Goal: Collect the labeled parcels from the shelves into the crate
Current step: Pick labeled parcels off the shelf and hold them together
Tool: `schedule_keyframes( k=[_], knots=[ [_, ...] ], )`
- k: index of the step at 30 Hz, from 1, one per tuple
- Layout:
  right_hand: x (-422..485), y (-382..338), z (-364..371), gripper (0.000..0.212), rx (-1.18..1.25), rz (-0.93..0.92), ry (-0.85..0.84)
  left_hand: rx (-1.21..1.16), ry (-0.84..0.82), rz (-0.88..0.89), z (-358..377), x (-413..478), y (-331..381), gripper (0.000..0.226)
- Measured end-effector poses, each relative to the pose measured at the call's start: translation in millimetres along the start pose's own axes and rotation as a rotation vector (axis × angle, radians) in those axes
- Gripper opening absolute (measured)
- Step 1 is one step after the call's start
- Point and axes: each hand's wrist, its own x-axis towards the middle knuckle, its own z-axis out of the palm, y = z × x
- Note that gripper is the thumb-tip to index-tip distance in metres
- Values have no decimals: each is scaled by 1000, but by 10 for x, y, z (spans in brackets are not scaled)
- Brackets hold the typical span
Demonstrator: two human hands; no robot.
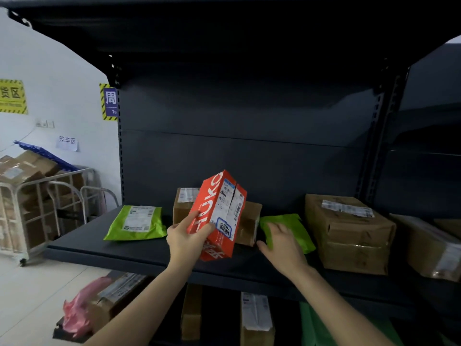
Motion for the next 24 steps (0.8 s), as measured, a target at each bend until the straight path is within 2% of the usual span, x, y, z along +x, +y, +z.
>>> schedule_keyframes(
  k=[5,10,14,15,20,24],
  knots=[
    [98,-37,72,53,-6,-2,-12,100,93,-13,-125,100,-34,77],
    [236,-128,200,56,6,4,-33,89,173,-6,-237,282,-68,63],
    [354,-187,290,58,20,43,-41,38,125,-57,-252,452,-226,83],
    [391,-200,315,58,20,57,-35,9,103,-85,-241,475,-251,82],
    [610,-304,443,56,-7,126,19,-27,28,-112,-156,598,-335,43],
    [830,-409,566,55,-72,157,35,-67,12,-127,-174,745,-381,28]
  ],
)
